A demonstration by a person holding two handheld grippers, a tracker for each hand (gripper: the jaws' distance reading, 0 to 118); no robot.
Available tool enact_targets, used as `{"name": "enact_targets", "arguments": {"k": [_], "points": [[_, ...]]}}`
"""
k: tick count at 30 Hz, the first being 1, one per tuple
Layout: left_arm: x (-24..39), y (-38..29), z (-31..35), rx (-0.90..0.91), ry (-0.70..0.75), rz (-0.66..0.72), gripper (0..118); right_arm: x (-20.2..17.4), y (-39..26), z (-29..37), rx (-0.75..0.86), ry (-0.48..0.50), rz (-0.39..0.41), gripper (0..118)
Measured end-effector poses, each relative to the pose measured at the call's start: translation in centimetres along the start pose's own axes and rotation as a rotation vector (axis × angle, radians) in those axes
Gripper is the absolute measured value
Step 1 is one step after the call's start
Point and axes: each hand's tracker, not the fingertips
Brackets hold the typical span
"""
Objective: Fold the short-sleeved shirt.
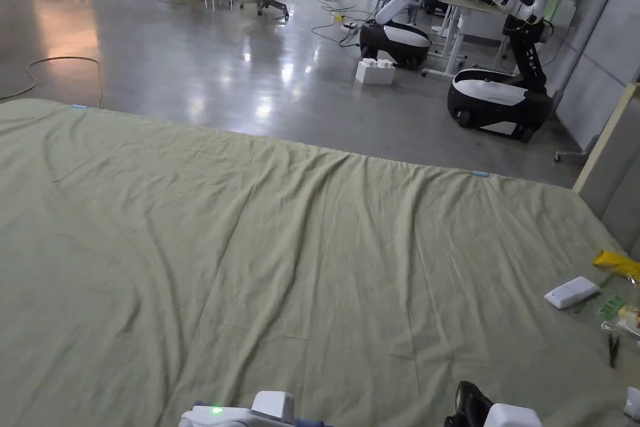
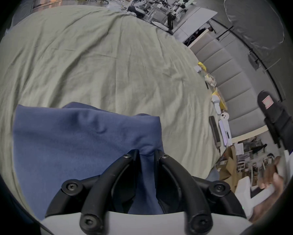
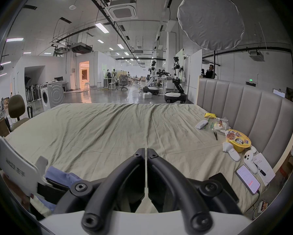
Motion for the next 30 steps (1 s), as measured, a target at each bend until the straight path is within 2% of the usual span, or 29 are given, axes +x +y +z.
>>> {"name": "enact_targets", "arguments": {"k": [9,13,17,21,24,30], "points": [[0.1,-0.7,-1.2,0.031,0.008,-0.030,15,-0.2,0.0,-0.2,0.002,0.000,-0.015,3],[-0.1,-0.2,2.2,0.084,-0.057,-0.066,15,-0.8,0.8,-0.2,0.026,0.008,-0.012,3],[0.2,0.9,7.9,0.263,-0.057,-0.178,15,-1.3,2.3,-0.5,0.068,0.006,-0.012,3],[0.3,2.5,13.5,0.529,0.052,-0.230,15,-1.9,4.4,-1.0,0.124,-0.006,-0.036,3],[0.5,3.0,16.7,0.732,0.225,-0.293,15,-2.4,5.7,-1.2,0.168,-0.020,-0.033,3],[0.1,3.1,20.4,0.971,0.467,-0.363,14,-3.3,7.6,-1.1,0.233,-0.032,-0.002,3]]}}
